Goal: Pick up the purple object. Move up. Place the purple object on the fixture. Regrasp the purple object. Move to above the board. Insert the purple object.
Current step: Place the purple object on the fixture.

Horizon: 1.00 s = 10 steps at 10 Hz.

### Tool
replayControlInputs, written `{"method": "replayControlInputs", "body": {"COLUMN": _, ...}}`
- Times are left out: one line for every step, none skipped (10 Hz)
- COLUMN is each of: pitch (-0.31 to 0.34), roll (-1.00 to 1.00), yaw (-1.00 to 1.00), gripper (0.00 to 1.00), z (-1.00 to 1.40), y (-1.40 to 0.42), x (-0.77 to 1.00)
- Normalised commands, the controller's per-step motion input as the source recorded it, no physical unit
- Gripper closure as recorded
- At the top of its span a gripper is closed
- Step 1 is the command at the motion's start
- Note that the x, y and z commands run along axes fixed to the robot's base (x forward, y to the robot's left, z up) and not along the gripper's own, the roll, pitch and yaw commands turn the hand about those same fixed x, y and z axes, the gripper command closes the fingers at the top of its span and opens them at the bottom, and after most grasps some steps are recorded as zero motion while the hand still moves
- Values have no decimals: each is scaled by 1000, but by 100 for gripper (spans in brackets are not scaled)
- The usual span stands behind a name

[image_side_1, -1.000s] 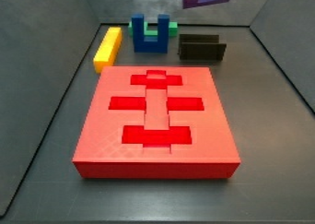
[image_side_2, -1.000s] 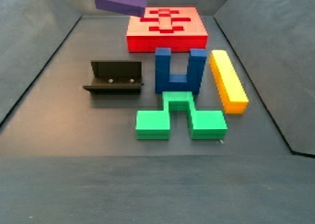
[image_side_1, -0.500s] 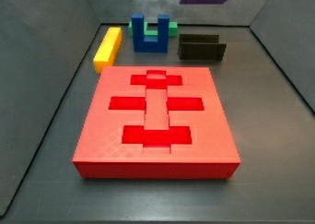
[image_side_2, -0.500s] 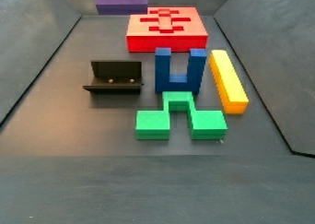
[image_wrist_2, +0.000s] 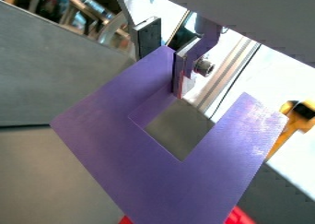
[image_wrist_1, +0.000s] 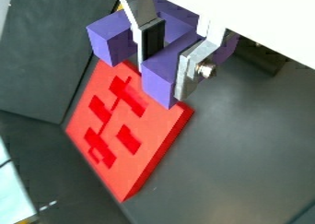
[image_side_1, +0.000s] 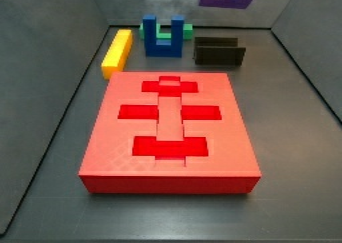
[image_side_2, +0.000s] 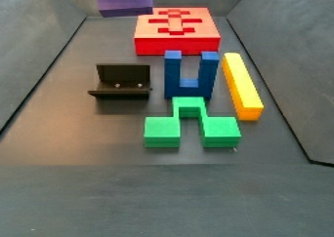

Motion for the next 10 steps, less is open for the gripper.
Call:
{"method": "replayControlInputs", "body": {"pitch": 117, "roll": 0, "yaw": -103, "gripper": 100, "z": -60, "y": 26, "x": 163}}
{"method": "replayControlInputs", "body": {"pitch": 0, "roll": 0, "yaw": 0, "gripper": 100, "z": 0, "y": -37, "x": 60}}
{"method": "replayControlInputs", "body": {"pitch": 0, "roll": 249, "yaw": 46, "gripper": 100, "z": 0, "y": 9, "x": 546}}
{"method": "replayControlInputs", "body": {"pitch": 103, "roll": 283, "yaw": 40, "gripper": 100, "z": 0, "y": 229, "x": 766}}
{"method": "replayControlInputs", "body": {"pitch": 211, "roll": 160, "yaw": 0, "gripper": 100, "z": 146, "y": 523, "x": 789}}
{"method": "replayControlInputs", "body": {"pitch": 243, "roll": 189, "yaw": 0, "gripper": 100, "z": 137, "y": 566, "x": 720}}
{"method": "replayControlInputs", "body": {"pitch": 89, "roll": 186, "yaw": 0, "gripper": 100, "z": -66, "y": 369, "x": 594}}
{"method": "replayControlInputs", "body": {"pitch": -100, "roll": 149, "yaw": 0, "gripper": 100, "z": -406, "y": 263, "x": 460}}
{"method": "replayControlInputs", "body": {"pitch": -303, "roll": 237, "yaw": -17, "gripper": 100, "z": -511, "y": 91, "x": 354}}
{"method": "replayControlInputs", "body": {"pitch": -340, "roll": 351, "yaw": -34, "gripper": 100, "z": -543, "y": 0, "x": 240}}
